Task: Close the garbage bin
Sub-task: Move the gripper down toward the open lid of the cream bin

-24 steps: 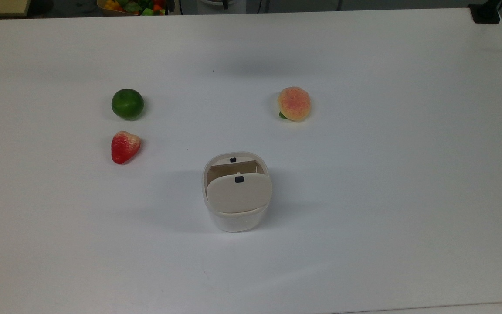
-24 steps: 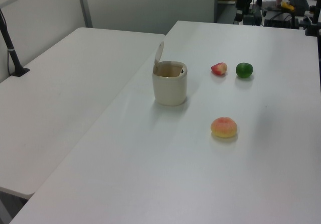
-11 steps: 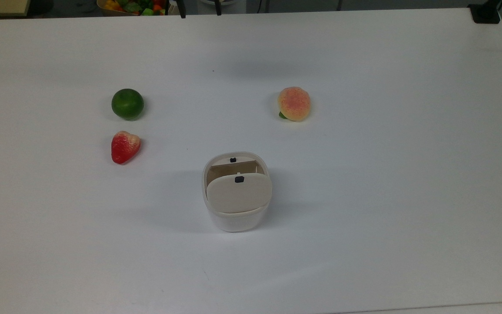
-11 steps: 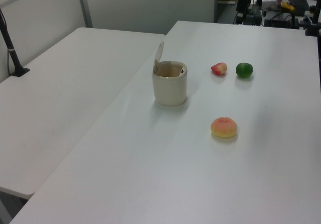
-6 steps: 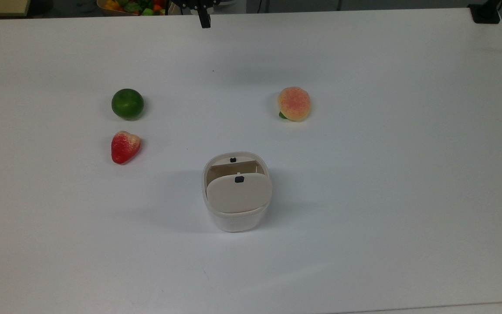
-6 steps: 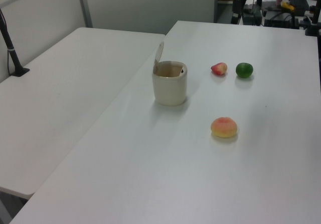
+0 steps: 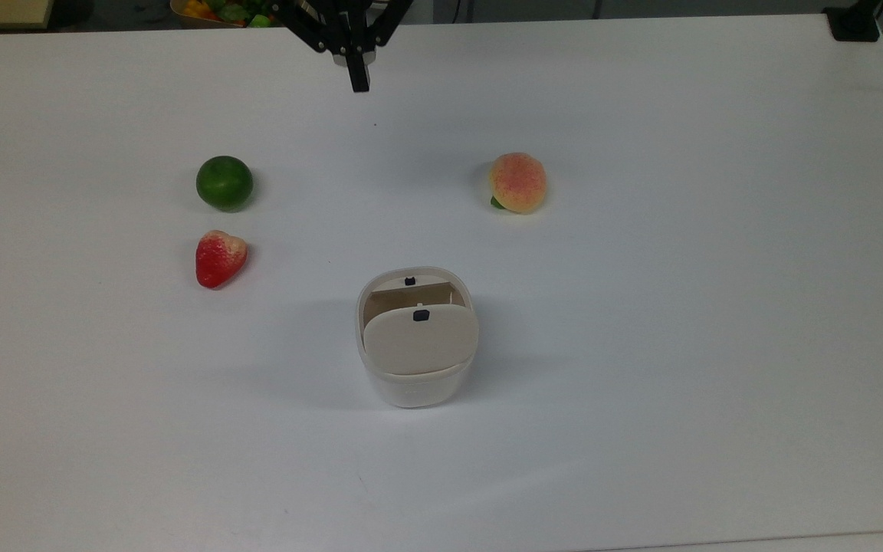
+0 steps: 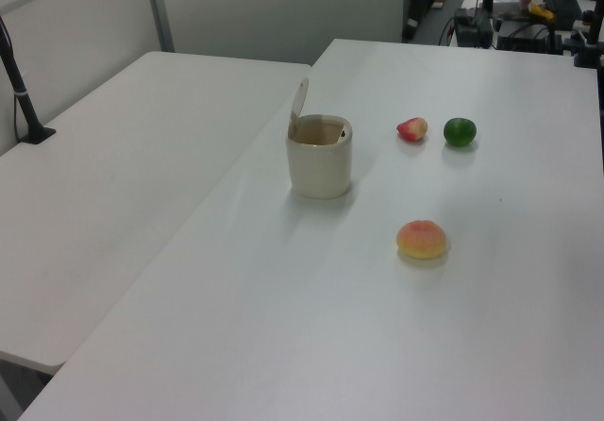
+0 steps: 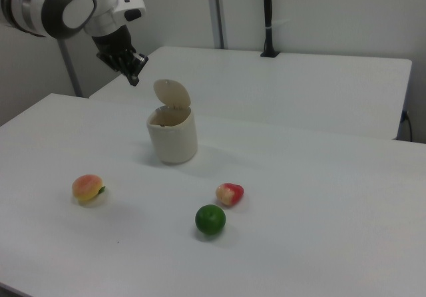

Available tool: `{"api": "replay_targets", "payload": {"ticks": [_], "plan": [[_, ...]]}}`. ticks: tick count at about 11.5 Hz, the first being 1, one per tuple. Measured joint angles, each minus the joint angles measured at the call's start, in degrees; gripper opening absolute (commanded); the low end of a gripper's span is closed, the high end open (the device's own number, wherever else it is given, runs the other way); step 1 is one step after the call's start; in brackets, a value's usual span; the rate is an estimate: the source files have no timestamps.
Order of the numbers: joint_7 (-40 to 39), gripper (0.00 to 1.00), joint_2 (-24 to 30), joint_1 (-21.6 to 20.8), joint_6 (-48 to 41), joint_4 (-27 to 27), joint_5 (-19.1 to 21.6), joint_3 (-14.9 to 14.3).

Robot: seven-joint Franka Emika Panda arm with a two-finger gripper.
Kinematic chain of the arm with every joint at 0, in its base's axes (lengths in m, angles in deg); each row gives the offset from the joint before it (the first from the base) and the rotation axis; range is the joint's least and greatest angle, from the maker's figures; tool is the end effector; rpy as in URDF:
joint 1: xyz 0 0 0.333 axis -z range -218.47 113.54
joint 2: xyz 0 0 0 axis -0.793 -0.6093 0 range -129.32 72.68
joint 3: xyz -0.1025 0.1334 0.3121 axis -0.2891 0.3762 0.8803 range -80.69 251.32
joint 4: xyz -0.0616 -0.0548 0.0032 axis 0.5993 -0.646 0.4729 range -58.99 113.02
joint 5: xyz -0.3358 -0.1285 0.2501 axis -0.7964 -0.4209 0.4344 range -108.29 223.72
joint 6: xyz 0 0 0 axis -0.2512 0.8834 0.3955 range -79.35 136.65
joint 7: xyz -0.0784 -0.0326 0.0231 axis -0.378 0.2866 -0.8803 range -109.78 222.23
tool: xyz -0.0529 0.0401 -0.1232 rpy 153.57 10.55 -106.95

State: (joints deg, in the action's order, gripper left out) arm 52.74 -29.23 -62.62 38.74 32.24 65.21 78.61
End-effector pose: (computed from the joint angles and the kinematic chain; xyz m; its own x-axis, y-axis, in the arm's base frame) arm 0.6550 0.0511 0.6239 0.9307 0.0577 0.3611 0.1026 -0.9890 -0.1063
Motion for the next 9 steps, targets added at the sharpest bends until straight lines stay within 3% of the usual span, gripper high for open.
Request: {"api": "replay_targets", "payload": {"ticks": [6, 9], "plan": [[2.1, 0.0, -6.5, -1.7, 23.9, 0.1, 0.0, 0.0], [4.4, 0.0, -11.0, -2.6, 30.7, -0.8, 0.0, 0.1]]}}
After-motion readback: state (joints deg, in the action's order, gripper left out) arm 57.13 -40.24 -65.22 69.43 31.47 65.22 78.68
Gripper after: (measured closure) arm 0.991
